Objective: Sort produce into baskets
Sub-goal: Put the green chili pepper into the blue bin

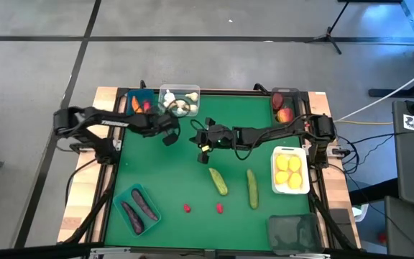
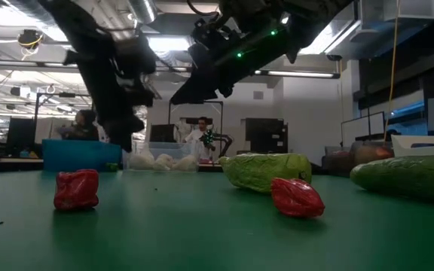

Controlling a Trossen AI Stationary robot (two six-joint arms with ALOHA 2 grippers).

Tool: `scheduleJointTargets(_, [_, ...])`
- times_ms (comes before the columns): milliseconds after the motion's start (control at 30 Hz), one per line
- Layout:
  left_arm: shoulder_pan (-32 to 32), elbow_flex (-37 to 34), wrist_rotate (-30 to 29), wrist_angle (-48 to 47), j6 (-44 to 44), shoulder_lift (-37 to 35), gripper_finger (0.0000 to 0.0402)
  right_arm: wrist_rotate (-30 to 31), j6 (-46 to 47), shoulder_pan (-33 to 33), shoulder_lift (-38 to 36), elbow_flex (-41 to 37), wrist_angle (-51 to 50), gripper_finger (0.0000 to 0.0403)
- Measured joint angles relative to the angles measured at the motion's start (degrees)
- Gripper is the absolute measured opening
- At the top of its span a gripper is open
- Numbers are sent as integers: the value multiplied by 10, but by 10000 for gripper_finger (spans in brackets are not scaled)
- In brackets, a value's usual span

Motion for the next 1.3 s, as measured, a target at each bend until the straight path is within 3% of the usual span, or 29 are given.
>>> scheduleJointTargets(300, [3, 68, -59, -90, 68, 110, 0, -20, -6, 0, 0, 0, -1, 1])
scheduleJointTargets(667, [39, 97, -64, -169, 100, 112, 0, -31, -22, -8, 0, 0, -1, 1])
scheduleJointTargets(1300, [111, 94, -64, -134, 208, 112, 0, -56, -21, -24, 0, 0, 2, 1])
